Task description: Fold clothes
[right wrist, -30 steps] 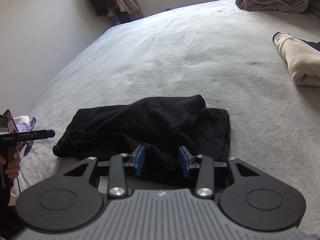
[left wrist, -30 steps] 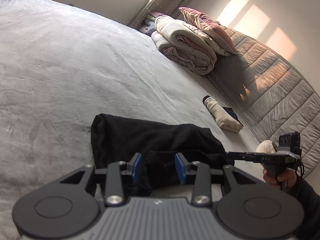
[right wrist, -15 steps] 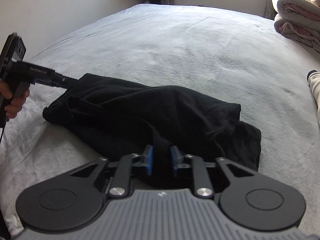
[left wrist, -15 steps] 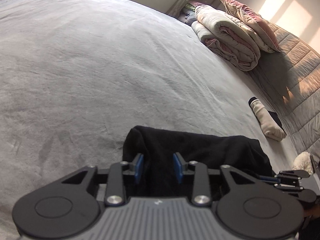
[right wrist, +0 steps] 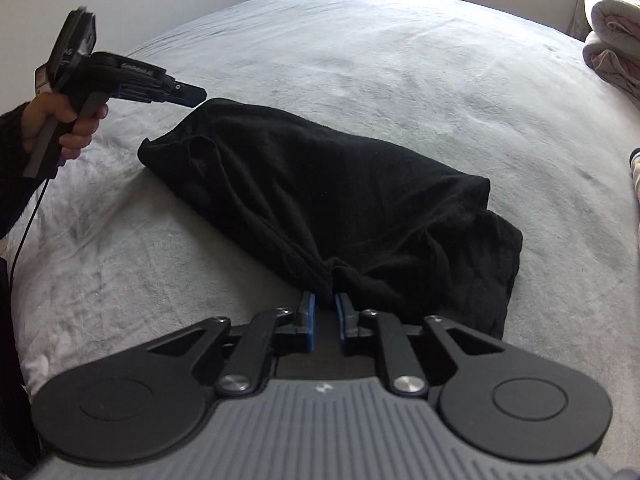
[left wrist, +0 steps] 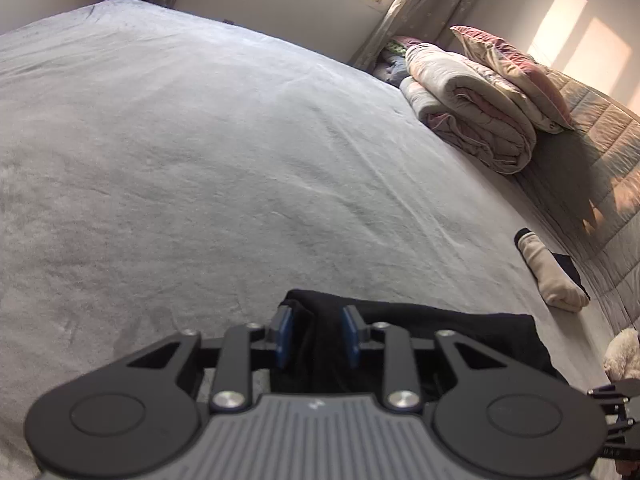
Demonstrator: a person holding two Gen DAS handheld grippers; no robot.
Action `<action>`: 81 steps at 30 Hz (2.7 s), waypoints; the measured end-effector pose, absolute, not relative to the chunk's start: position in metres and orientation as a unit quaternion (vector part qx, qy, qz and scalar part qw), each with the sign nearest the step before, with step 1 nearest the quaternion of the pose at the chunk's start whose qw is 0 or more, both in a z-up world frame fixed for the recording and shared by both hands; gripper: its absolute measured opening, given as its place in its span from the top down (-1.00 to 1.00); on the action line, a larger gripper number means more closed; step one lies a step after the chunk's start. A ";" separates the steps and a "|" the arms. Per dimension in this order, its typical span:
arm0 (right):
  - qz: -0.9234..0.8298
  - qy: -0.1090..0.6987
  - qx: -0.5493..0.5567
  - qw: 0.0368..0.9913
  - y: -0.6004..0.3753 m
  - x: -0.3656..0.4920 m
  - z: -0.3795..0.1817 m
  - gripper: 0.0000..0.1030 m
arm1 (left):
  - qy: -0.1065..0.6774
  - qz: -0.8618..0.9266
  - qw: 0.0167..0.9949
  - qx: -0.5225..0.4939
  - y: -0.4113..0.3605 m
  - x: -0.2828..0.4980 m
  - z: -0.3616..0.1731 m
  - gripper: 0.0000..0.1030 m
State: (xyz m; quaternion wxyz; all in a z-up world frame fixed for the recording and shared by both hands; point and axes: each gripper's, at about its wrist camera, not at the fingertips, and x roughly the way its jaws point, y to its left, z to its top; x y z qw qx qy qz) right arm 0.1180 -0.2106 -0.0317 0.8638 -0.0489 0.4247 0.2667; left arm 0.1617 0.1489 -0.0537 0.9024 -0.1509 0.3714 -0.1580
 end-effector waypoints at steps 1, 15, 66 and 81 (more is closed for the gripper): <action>0.264 0.422 -0.035 0.867 -0.215 0.119 -0.029 0.59 | 0.367 -0.173 0.902 -0.148 0.148 0.156 -0.050 0.28; 0.243 0.411 0.032 0.878 -0.228 0.126 -0.022 0.26 | 0.435 -0.392 0.806 -0.084 0.102 0.133 -0.074 0.16; 0.077 0.317 -0.016 0.945 -0.168 0.196 -0.053 0.18 | 0.310 -0.169 0.934 -0.046 0.089 0.154 -0.090 0.14; 0.048 0.291 0.009 0.956 -0.169 0.174 -0.047 0.14 | 0.280 -0.193 0.940 -0.037 0.090 0.134 -0.081 0.03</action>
